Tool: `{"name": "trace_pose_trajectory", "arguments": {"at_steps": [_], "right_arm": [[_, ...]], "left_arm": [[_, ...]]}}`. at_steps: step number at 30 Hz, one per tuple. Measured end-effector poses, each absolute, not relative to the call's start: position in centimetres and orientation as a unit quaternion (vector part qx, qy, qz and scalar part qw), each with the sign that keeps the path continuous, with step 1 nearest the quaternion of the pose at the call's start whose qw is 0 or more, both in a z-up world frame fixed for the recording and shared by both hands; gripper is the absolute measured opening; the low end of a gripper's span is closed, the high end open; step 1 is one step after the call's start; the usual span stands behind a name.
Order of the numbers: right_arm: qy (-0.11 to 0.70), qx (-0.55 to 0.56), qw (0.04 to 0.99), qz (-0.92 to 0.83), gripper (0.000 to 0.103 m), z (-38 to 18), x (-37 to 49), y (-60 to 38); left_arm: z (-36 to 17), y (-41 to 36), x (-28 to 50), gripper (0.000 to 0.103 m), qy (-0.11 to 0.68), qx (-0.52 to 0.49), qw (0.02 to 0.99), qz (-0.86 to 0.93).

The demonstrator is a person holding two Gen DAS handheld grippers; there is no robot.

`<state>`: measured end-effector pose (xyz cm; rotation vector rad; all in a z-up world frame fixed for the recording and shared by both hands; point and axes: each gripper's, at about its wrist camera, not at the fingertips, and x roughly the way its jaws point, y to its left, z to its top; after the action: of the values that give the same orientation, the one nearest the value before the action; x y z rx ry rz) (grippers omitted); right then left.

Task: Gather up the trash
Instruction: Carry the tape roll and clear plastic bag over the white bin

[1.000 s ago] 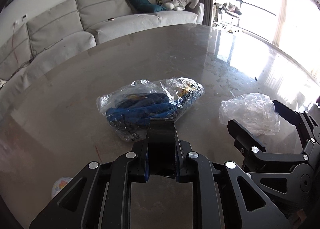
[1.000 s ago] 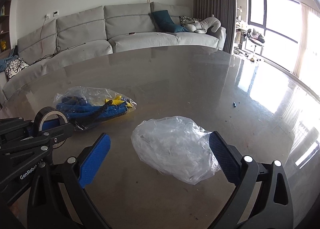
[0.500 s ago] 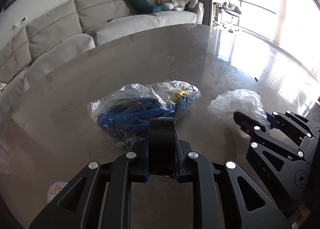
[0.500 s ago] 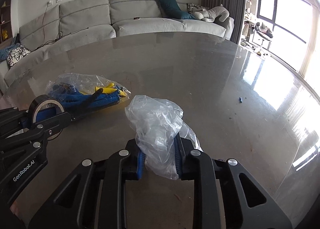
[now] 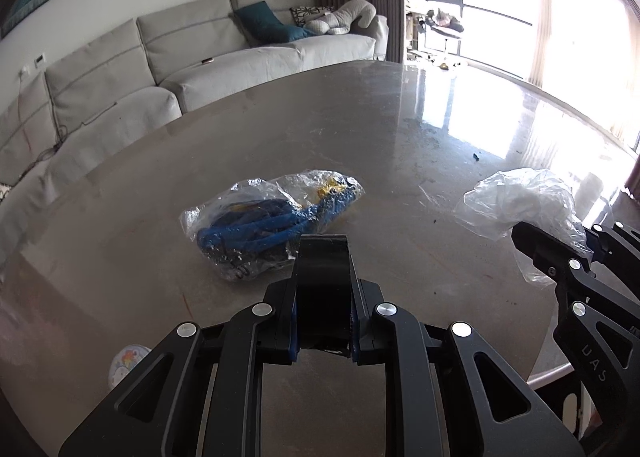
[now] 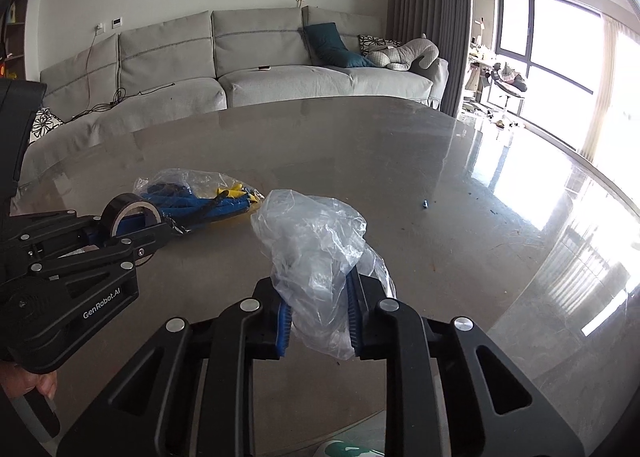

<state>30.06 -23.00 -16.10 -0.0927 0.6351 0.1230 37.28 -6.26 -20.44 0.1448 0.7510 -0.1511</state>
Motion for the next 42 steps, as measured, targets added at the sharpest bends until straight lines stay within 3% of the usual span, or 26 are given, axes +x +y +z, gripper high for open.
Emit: {"name": "trace_pose_trajectory", "arguments": {"at_steps": [14, 31, 42], "right_arm": [[0.29, -0.01, 0.957, 0.003, 0.024, -13.8, 21.6, -25.9], [0.287, 0.003, 0.956, -0.056, 0.025, -15.9, 12.5, -29.2], [0.29, 0.015, 0.954, -0.079, 0.027, -17.6, 8.7, -32.5]], "left_arm": [[-19.2, -11.2, 30.0, 0.017, 0.346, 0.106, 0.918, -0.164], [-19.6, -15.6, 23.8, 0.017, 0.345, 0.118, 0.902, -0.232], [-22.6, -19.8, 19.4, 0.017, 0.359, 0.159, 0.875, -0.282]]}}
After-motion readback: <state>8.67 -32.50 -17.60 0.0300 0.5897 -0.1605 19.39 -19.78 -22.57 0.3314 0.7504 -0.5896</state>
